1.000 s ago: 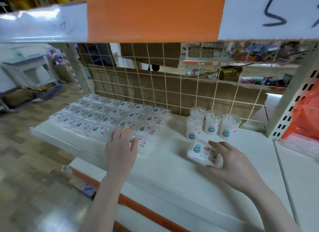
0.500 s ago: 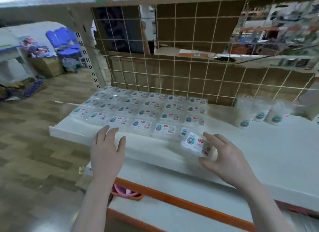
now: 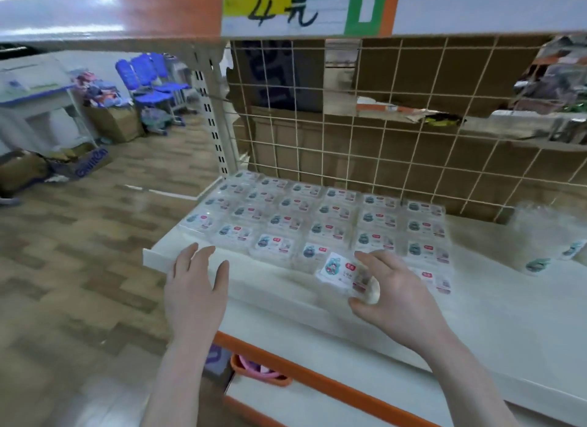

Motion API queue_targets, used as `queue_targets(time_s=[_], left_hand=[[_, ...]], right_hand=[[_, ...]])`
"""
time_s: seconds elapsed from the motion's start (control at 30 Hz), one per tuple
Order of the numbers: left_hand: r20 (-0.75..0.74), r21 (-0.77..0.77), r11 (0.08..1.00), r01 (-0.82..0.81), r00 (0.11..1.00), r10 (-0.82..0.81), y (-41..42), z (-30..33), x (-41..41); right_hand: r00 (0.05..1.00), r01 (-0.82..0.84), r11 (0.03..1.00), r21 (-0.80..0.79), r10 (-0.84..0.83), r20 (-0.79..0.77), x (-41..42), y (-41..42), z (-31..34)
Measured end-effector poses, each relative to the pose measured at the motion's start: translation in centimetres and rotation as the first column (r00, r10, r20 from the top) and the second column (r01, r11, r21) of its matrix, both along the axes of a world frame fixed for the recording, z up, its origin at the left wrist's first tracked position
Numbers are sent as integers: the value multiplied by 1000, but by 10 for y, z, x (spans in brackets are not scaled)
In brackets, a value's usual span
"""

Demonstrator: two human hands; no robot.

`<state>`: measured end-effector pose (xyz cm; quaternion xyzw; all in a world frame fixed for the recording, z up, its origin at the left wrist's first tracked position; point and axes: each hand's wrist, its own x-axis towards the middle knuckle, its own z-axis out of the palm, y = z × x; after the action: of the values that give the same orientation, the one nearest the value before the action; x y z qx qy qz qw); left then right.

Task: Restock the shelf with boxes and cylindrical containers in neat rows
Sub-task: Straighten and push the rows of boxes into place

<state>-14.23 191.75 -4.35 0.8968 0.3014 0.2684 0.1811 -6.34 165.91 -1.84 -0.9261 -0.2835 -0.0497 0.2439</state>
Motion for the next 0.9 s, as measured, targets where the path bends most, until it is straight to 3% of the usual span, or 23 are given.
queue_targets(time_s=[0.4,0.9], left_hand=[[65,-44,984,-172,982,175,82,1,0],[-51,-139,989,52,997,-59,227,-11,22]], right_hand=[[982,-110,994,-9,110,156,24,102,-12],[968,33,999,-40,-22,248,0,266,-27]])
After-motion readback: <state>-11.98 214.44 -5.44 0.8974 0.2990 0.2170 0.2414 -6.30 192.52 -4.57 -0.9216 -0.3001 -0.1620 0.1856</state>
